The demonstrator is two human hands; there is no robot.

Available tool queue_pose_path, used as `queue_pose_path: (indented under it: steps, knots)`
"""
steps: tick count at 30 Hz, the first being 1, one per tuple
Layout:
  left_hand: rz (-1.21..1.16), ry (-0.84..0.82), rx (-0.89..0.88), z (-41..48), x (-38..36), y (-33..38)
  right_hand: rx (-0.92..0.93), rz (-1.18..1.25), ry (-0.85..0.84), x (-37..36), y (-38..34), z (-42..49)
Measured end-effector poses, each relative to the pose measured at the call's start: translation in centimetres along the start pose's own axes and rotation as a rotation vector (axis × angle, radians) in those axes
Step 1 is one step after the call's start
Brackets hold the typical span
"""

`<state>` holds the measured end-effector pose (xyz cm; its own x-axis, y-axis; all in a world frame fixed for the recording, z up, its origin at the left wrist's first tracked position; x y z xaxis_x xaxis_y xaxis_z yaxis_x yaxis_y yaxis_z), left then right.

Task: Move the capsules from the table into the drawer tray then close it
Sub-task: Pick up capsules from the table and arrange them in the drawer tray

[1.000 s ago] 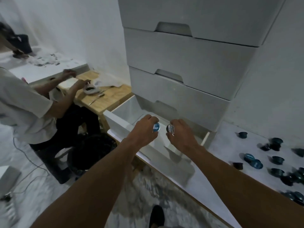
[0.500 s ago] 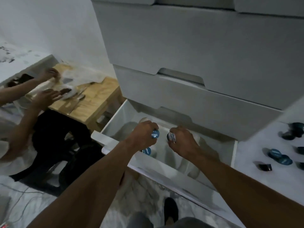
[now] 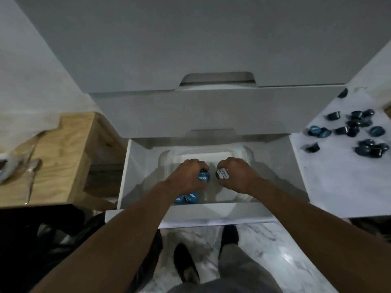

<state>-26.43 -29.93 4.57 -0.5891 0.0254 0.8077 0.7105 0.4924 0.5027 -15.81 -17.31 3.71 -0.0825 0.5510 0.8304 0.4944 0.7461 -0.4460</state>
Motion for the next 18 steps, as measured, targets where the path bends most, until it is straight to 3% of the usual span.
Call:
queue_pose_path:
  steps: [18]
  knots:
    - [-0.011, -0.2, -0.048, 1.6, -1.5, -1.6, -0.052, 0.078, -0.192, -1.1, 1.1, 0.3]
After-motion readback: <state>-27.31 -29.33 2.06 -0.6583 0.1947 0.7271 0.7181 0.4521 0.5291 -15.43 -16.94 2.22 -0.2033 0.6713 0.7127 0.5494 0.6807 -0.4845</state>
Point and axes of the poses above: each hand's wrist, its own z-axis towards the middle knuckle, its own x-axis out of the back of the hand, y = z × x, the point moved 2 cm from there along z, towards the middle knuckle, and after that the axes turned 1 degree about -z, right-handed, at the moved point
